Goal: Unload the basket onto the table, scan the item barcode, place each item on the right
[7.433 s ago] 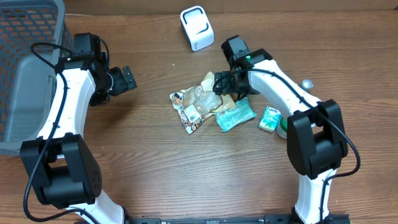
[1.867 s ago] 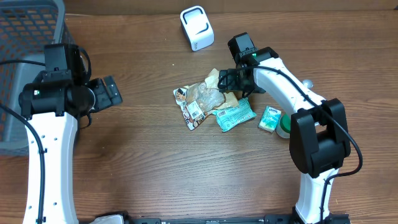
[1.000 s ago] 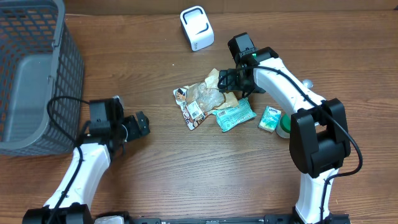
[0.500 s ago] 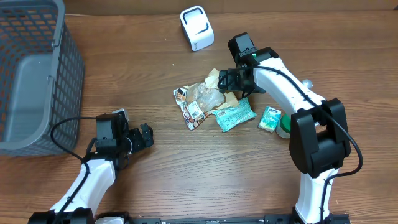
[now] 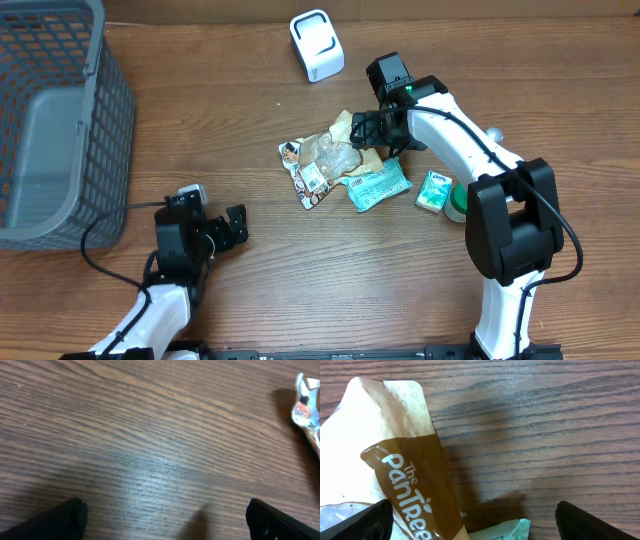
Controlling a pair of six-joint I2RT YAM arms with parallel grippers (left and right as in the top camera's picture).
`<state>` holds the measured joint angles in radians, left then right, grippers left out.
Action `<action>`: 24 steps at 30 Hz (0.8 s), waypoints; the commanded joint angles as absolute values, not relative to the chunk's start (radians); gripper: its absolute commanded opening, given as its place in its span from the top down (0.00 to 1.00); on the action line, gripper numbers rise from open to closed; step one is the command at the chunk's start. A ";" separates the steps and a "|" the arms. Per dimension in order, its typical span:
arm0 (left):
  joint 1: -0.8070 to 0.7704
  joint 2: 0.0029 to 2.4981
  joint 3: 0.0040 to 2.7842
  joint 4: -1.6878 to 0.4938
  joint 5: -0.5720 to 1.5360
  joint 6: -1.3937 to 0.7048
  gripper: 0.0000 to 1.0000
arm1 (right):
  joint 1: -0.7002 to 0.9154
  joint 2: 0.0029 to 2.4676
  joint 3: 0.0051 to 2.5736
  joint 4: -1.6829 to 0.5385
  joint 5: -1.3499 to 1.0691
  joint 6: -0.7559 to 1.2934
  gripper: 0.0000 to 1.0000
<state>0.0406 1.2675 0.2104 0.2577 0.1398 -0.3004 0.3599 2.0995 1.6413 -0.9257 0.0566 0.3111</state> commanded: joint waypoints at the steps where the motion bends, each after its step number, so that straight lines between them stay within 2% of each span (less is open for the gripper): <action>1: 0.039 1.282 0.044 0.309 0.151 -0.345 0.00 | 0.358 2.085 1.636 -0.920 0.066 0.315 0.00; 3: 0.039 1.259 0.002 0.366 0.150 -0.356 0.01 | 0.358 2.085 1.636 -0.920 0.066 0.315 0.00; 13: 0.039 1.156 0.004 0.267 0.130 -0.360 0.01 | 0.358 2.085 1.636 -0.920 0.066 0.315 0.00; 24: 0.039 0.920 0.004 0.048 0.084 -0.359 0.01 | 0.358 2.085 1.636 -0.920 0.066 0.315 0.00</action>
<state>0.0406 0.9527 0.0589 0.1307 0.1154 -0.3149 0.3599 2.0995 1.6413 -0.9260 0.0570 0.3107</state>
